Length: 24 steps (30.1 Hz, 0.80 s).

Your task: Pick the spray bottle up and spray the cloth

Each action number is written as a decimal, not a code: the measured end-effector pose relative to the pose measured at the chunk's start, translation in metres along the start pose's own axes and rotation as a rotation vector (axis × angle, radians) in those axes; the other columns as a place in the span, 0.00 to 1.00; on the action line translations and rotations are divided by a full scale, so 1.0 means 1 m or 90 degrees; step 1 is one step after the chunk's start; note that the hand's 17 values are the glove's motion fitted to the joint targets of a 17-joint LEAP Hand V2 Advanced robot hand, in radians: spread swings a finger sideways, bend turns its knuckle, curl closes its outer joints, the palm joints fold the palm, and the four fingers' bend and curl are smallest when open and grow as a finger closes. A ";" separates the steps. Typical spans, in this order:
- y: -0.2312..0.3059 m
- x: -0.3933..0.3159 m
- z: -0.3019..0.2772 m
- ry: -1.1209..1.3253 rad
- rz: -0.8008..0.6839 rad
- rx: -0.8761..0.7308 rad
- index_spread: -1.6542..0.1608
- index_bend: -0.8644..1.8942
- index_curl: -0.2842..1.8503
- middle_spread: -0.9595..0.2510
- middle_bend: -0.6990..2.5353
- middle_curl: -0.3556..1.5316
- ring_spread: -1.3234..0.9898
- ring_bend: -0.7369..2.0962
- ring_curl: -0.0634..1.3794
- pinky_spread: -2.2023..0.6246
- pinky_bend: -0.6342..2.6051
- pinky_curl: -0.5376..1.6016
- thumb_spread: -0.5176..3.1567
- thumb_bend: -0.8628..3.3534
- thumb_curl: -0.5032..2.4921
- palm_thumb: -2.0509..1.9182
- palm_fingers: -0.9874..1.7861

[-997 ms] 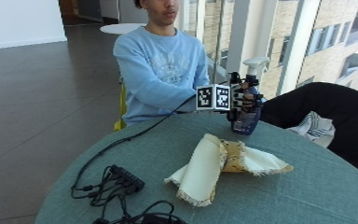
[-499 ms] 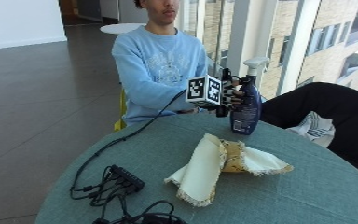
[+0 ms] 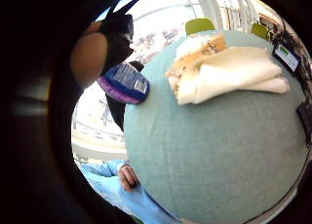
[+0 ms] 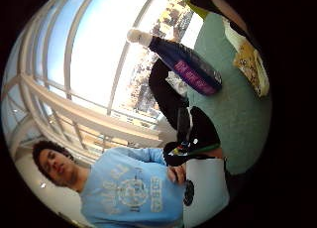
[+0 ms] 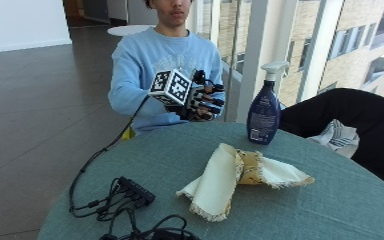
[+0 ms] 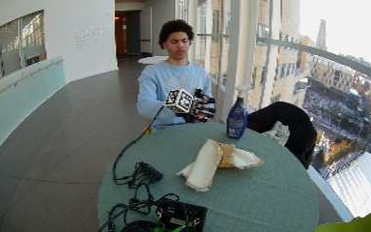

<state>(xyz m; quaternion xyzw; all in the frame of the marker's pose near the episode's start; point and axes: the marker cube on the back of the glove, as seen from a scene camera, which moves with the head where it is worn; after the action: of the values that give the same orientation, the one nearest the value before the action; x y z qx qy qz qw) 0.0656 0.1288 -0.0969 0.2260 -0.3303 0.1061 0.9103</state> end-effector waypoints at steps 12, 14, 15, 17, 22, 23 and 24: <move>0.097 0.051 -0.058 0.174 0.059 -0.006 0.67 0.36 0.23 0.72 0.30 0.41 0.58 0.39 0.27 0.85 0.31 0.42 0.43 0.20 0.35 0.72 0.55; 0.109 0.058 -0.064 0.201 0.067 -0.010 0.67 0.36 0.23 0.73 0.30 0.41 0.58 0.39 0.26 0.85 0.31 0.42 0.43 0.20 0.35 0.72 0.55; 0.115 0.061 -0.066 0.209 0.071 -0.012 0.67 0.36 0.23 0.72 0.30 0.41 0.58 0.39 0.26 0.85 0.31 0.42 0.43 0.20 0.35 0.71 0.55; 0.124 0.066 -0.069 0.218 0.079 -0.017 0.67 0.36 0.23 0.72 0.30 0.41 0.58 0.39 0.26 0.85 0.30 0.41 0.43 0.20 0.34 0.71 0.56; 0.134 0.073 -0.071 0.234 0.087 -0.026 0.68 0.36 0.24 0.72 0.30 0.40 0.58 0.38 0.26 0.85 0.30 0.41 0.43 0.20 0.34 0.71 0.56; 0.135 0.074 -0.071 0.239 0.087 -0.028 0.68 0.36 0.24 0.72 0.30 0.40 0.58 0.38 0.26 0.85 0.30 0.41 0.43 0.20 0.34 0.71 0.57; 0.135 0.075 -0.071 0.243 0.086 -0.029 0.68 0.36 0.24 0.72 0.30 0.40 0.58 0.38 0.26 0.85 0.29 0.41 0.43 0.20 0.34 0.71 0.57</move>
<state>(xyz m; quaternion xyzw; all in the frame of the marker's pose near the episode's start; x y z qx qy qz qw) 0.1149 0.2847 -0.0502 0.1580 -0.1682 0.2004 0.9521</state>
